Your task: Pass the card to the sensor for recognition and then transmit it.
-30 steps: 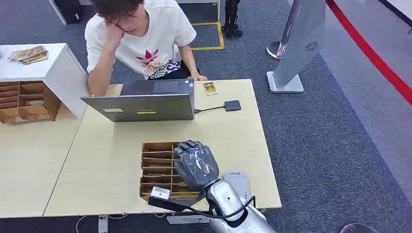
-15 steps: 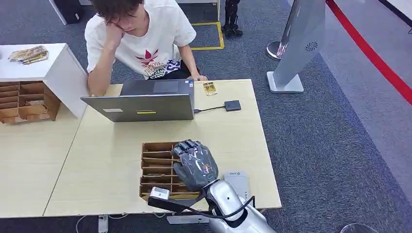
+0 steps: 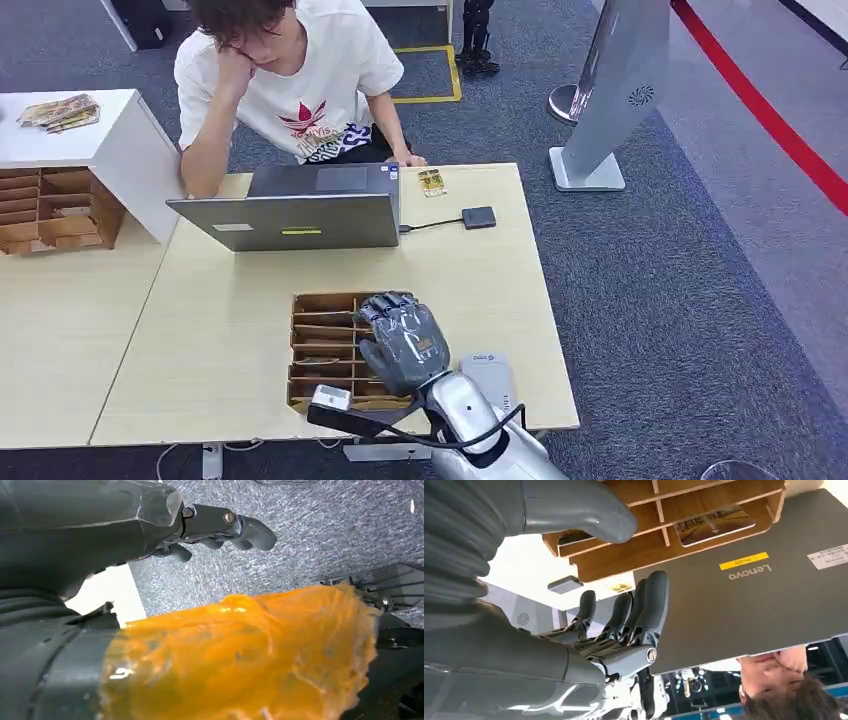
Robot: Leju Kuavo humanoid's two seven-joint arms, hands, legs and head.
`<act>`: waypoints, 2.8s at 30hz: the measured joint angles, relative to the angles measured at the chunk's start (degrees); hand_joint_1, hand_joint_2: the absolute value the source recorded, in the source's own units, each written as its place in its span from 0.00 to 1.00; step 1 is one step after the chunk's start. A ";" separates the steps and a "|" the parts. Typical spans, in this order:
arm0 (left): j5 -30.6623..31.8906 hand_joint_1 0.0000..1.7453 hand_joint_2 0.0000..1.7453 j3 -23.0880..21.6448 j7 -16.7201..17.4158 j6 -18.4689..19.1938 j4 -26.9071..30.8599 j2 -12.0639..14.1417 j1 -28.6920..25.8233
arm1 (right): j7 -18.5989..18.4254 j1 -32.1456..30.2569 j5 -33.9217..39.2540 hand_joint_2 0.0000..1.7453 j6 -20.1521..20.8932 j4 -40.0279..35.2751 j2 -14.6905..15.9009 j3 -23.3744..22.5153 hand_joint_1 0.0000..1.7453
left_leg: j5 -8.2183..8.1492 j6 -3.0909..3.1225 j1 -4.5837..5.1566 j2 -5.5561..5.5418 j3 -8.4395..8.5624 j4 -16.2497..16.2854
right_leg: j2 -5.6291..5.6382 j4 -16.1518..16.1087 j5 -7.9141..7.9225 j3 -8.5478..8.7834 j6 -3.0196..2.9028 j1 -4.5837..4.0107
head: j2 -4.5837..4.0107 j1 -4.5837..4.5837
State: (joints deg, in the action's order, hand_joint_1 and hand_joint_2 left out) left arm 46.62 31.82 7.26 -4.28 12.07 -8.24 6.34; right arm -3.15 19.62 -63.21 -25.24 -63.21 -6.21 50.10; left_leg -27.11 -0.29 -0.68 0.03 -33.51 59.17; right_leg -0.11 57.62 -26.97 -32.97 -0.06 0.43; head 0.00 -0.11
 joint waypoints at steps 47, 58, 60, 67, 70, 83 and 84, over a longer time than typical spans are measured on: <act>-0.26 0.00 0.00 0.00 0.24 0.02 0.00 0.00 -0.28 | -1.57 2.36 -0.39 1.00 -0.55 7.43 -0.39 -4.02 1.00 | 0.01 -0.01 0.00 0.00 0.01 0.00 | 0.00 0.00 0.01 0.00 0.00 0.00 | 0.00 0.00; -0.33 0.00 0.00 0.00 0.17 0.02 0.00 0.00 -0.31 | -1.27 2.38 -0.33 1.00 0.07 7.43 -0.39 -4.52 1.00 | 0.01 -0.01 0.00 0.00 0.01 0.00 | 0.00 0.00 0.01 0.00 0.00 0.00 | 0.00 0.00; -0.35 0.00 0.00 0.00 0.13 0.02 0.00 0.00 -0.33 | -1.20 2.38 -0.22 1.00 0.07 7.41 -0.39 -4.68 1.00 | 0.02 -0.01 0.00 0.00 0.01 0.00 | 0.00 0.01 0.01 0.00 0.00 0.00 | 0.00 0.00; -0.87 0.00 0.00 0.02 -0.41 -0.04 0.00 0.04 -0.58 | 1.00 2.16 6.02 1.00 2.49 3.33 -0.20 -5.94 1.00 | 0.03 0.00 0.00 0.01 0.01 0.00 | 0.01 0.01 0.03 -0.01 -0.02 0.00 | 0.02 0.00; -1.07 0.00 0.00 0.04 -0.83 -0.20 0.00 0.18 -0.94 | 1.66 2.01 8.81 1.00 4.33 -1.65 0.44 -7.10 1.00 | 0.03 0.00 0.00 0.01 0.02 0.00 | 0.02 0.01 0.03 -0.02 -0.02 0.00 | 0.00 0.00; -2.10 0.00 0.00 2.01 -2.42 -0.37 0.00 0.35 -1.30 | 10.75 -1.43 43.43 1.00 15.58 -22.02 4.20 -14.31 1.00 | 0.03 0.01 0.01 0.00 0.00 0.01 | 0.01 0.00 0.03 -0.03 -0.02 0.00 | 0.00 0.02; -2.12 0.00 0.00 2.14 -2.62 -0.39 0.00 0.39 -1.33 | 11.52 -1.95 45.82 1.00 16.42 -23.69 4.57 -15.25 1.00 | 0.02 0.01 0.01 0.00 0.00 0.00 | 0.01 0.00 0.03 -0.03 -0.02 0.00 | 0.00 0.00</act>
State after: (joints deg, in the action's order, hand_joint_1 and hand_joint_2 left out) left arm 44.50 33.96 4.63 -4.68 12.07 -7.85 5.01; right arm 8.37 17.68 -17.39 -8.83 -86.89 -1.64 34.84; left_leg -27.09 -0.28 -0.67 0.03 -33.51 59.18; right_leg -0.10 57.62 -26.94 -33.00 -0.08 0.43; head 0.00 -0.11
